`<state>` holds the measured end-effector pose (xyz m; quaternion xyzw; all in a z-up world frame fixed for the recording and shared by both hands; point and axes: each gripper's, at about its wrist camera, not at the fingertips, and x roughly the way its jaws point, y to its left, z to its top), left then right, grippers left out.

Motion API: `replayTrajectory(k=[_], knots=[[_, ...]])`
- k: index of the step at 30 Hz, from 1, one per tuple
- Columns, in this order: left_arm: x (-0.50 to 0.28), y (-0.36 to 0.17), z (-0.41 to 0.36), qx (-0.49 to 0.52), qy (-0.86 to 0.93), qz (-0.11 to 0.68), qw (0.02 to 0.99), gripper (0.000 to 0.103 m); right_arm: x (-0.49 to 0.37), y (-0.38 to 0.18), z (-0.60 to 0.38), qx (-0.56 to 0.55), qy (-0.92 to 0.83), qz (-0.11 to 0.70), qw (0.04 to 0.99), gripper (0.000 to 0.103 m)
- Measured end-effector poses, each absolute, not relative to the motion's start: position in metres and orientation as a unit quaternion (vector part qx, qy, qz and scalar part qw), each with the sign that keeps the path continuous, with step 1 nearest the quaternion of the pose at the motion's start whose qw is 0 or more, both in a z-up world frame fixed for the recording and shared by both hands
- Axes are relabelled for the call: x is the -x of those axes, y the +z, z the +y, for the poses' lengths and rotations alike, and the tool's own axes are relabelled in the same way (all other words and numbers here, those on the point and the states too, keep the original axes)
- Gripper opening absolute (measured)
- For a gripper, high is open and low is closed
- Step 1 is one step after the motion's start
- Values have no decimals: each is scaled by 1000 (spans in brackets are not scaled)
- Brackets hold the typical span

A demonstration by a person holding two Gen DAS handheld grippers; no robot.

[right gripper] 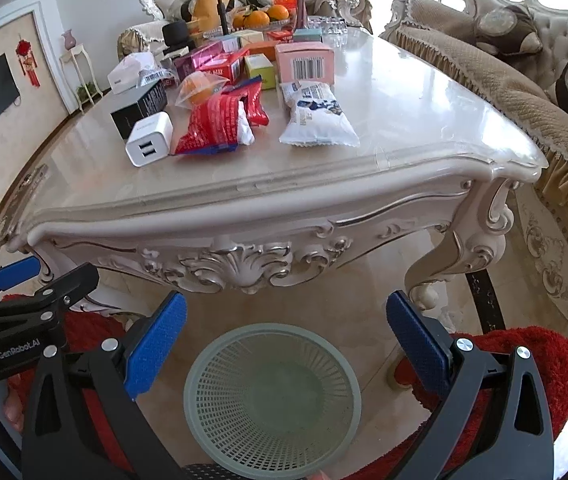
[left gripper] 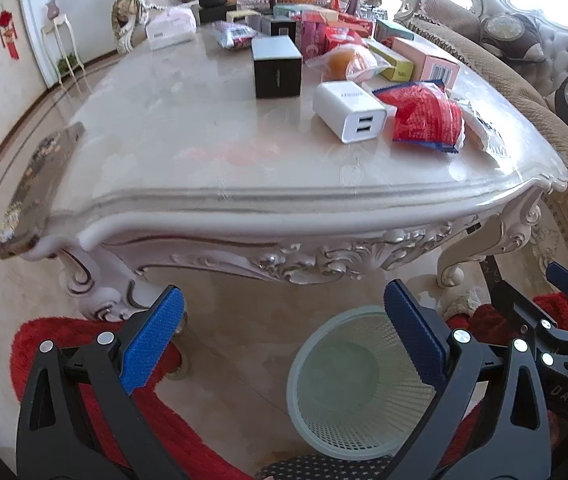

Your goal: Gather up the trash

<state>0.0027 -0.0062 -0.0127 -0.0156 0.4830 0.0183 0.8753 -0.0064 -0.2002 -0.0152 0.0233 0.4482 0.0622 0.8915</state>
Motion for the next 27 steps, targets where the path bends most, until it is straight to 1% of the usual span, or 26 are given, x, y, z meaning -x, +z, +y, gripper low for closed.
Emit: replayTrajectory(k=[14,19,23,27], knots=[[-3,-15,-10,4,39,485,874,97,3,-19,-211,-30,53,451,890,96],[-1,-15,-9,19,22,489,872,97,4,-19,-210,-26,55,452,890,96],[0,-14,-10,-2,47,483,875,97,4,-19,-209,-28,56,451,890,96],[0,-14,-7,20,37,483,875,97,4,-19,-207,-24,56,449,891,96]])
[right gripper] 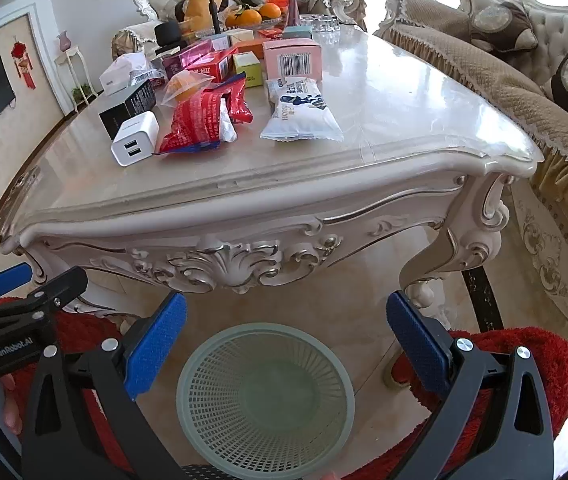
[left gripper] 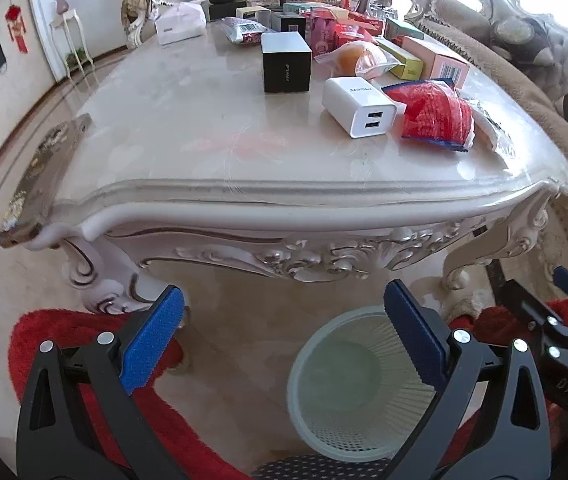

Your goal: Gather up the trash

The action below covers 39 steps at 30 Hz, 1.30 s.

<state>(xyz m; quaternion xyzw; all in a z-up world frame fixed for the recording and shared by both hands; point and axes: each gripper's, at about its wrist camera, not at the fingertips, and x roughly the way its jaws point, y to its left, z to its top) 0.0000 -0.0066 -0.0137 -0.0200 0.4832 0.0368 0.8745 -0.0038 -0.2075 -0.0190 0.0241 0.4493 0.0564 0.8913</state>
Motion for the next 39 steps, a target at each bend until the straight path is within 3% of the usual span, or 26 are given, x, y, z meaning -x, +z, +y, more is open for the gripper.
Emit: replayTrajectory(k=[20,24,30,39], knots=[[-3,-28,-17,51,7,506,861,97,10,-22,-217,-34,57,442,895,96],[-1,-15,-16,73,9,477,876,97,4,-17,-222,-35,64,433,899,96],[-31,25,-15,119,10,391,912,97,-34,26,-232,-4,88,339,937,96],[-98,15,-33,114,40,396,910,97,-97,21,-234,54,102,339,934,96]])
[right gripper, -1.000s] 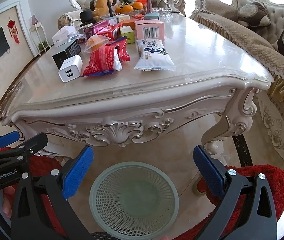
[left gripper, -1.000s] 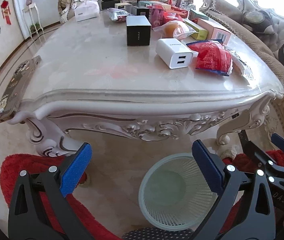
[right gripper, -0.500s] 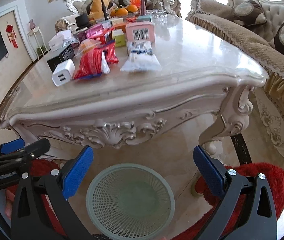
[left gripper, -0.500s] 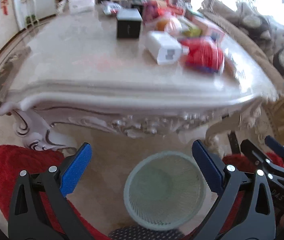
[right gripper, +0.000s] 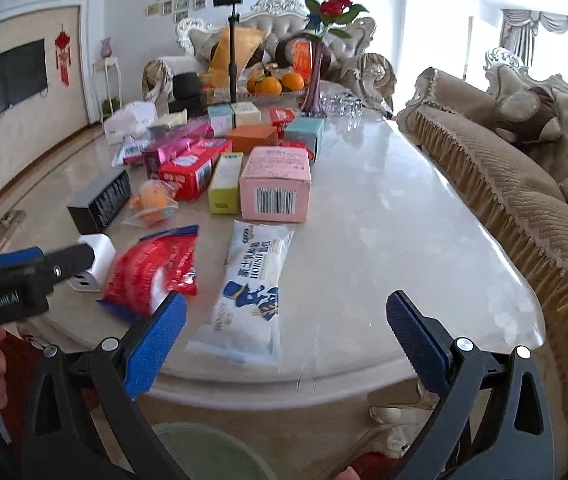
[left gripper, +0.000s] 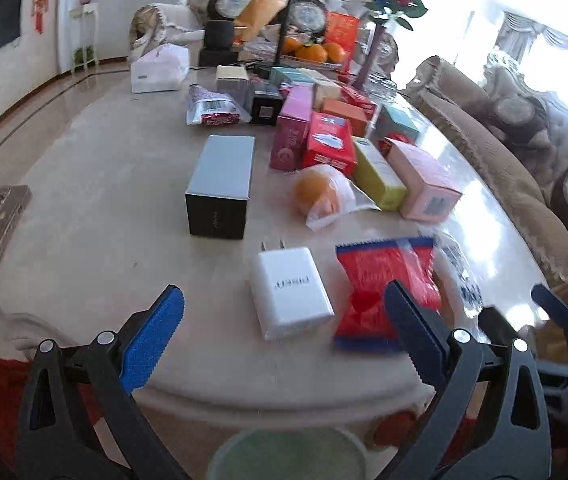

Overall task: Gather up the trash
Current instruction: 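Grasp the white PISEN charger with the left tool while the right tool grasps the white bread packet, then carry the charger and bread packet over the wastebasket and open both tools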

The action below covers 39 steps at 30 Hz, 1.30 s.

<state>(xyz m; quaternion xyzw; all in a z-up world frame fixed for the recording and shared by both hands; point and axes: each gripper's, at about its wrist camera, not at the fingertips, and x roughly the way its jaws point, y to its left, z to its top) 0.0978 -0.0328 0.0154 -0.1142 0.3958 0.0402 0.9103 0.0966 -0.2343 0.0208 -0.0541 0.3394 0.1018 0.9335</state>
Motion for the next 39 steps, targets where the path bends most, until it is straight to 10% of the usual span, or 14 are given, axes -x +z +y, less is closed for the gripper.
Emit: replayTrajectory(k=[19,26,28,39], knots=[[-113,-8,-23,39,102,403,909,96,-127,-4,-219,84,151,363,916,79],[-110,-3,-35,4,67,392,918,40,-127,-3,-221,67,175,370,910,61],[-112,-2,-33,11,58,396,916,40,-124,-1,-219,68,180,371,909,36],[-100,17,13,88,6,385,919,39,-123,20,-240,-7,179,371,911,27]])
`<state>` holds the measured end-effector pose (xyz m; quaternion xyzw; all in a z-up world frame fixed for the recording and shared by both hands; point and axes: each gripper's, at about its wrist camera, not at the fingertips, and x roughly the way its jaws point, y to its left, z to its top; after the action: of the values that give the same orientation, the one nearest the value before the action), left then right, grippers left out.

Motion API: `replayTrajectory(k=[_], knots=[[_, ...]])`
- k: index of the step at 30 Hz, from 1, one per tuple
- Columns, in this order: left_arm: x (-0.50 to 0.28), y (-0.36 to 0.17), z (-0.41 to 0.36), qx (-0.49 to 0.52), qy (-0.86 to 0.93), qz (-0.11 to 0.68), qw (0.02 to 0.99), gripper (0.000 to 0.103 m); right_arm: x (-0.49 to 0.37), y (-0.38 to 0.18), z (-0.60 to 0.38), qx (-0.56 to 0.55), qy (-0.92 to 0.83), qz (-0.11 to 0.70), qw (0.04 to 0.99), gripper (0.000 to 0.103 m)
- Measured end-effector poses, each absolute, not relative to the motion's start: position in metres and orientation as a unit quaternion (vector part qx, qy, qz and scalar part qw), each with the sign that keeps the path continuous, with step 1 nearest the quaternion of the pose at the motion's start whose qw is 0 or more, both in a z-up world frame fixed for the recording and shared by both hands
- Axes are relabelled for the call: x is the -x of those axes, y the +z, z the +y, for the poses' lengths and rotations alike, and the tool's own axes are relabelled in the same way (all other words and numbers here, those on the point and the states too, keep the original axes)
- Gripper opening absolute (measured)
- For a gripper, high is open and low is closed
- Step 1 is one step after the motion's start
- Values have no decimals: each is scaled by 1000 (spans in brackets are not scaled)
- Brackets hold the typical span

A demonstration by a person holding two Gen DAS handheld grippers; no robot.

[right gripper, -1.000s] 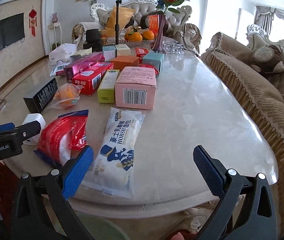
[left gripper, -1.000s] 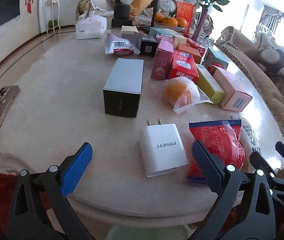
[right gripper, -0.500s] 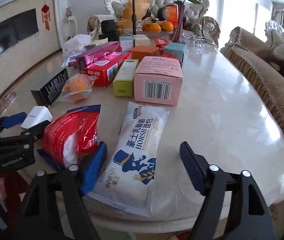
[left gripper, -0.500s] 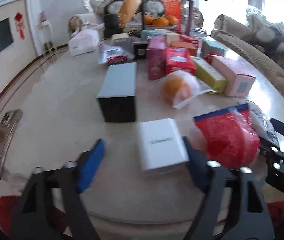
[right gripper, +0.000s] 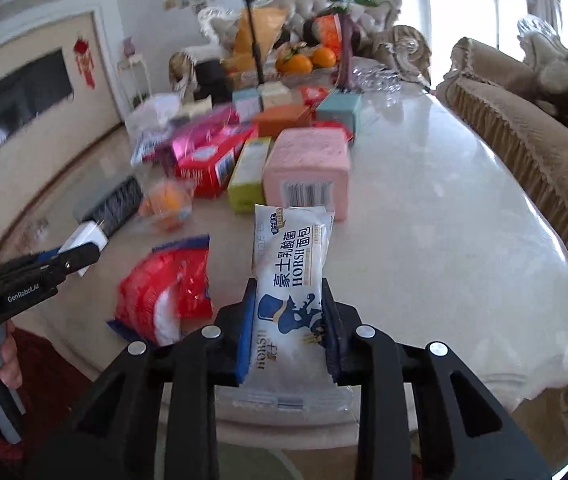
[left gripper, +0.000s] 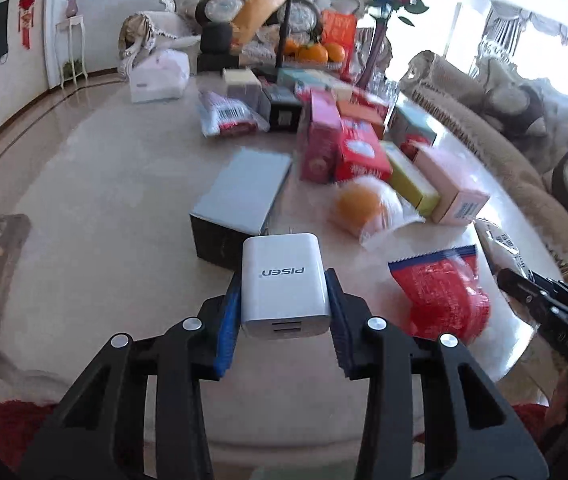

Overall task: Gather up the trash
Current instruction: 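Carry the charger and bread packet over the wastebasket and open both tools, then grasp the silver box with the left tool while the right tool grasps the pink box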

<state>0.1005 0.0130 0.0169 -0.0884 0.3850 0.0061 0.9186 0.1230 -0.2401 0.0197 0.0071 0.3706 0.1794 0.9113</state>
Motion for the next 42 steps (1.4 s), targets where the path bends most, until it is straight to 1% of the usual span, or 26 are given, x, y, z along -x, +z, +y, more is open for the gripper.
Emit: replayTrajectory(k=[4,7,9,11,14,16,19,20,22,26,27,28,29,30,31,32,33,34,36,39,41,42], knots=[[-75,36,18,77,-36,371,925,39,-97,39,-254,-34,192,355,914,27],[-50,40,14,85,-89,383,916,39,-62,50,-262,-58,208,347,913,27],[-20,35,3,68,-132,395,907,39,-36,51,-264,-72,228,356,903,27],[1,22,-6,61,-165,421,890,39,-13,42,-262,-81,245,382,887,27],[31,-26,-32,35,-216,492,843,39,20,2,-245,-67,249,451,854,27],[39,-69,-50,9,-230,541,809,39,32,-47,-234,-67,233,515,822,27],[34,-122,-64,10,-243,599,763,39,38,-109,-223,-68,203,578,788,27],[31,-141,-68,11,-243,619,746,39,38,-122,-220,-56,192,591,782,27],[27,-161,-74,3,-251,638,728,39,38,-142,-217,-47,183,610,769,27],[14,-192,-77,-4,-236,659,714,40,32,-161,-216,-46,168,635,753,27],[15,-198,-78,-6,-229,661,714,52,31,-163,-216,-41,163,640,750,27],[15,-201,-71,-2,-223,666,712,74,30,-166,-214,-39,160,645,746,28],[14,-205,-71,4,-222,668,710,82,29,-169,-213,-37,156,650,743,29],[12,-207,-73,13,-232,672,703,85,30,-171,-213,-33,157,653,740,30],[12,-209,-75,21,-241,674,698,86,31,-173,-214,-32,162,655,737,36],[12,-210,-74,24,-241,676,696,86,31,-174,-212,-22,153,656,739,39],[12,-210,-73,21,-236,674,700,86,32,-172,-217,-17,146,656,740,46],[12,-211,-71,19,-233,671,704,89,33,-173,-219,-19,140,657,740,51],[13,-206,-67,21,-228,660,715,91,35,-172,-225,-32,135,652,746,56],[14,-187,-57,22,-225,637,737,91,35,-155,-229,-37,133,624,769,57],[16,-164,-51,0,-223,612,759,91,39,-133,-227,-28,144,593,792,57],[20,-142,-43,-11,-217,589,778,91,41,-120,-227,-18,149,576,804,57]])
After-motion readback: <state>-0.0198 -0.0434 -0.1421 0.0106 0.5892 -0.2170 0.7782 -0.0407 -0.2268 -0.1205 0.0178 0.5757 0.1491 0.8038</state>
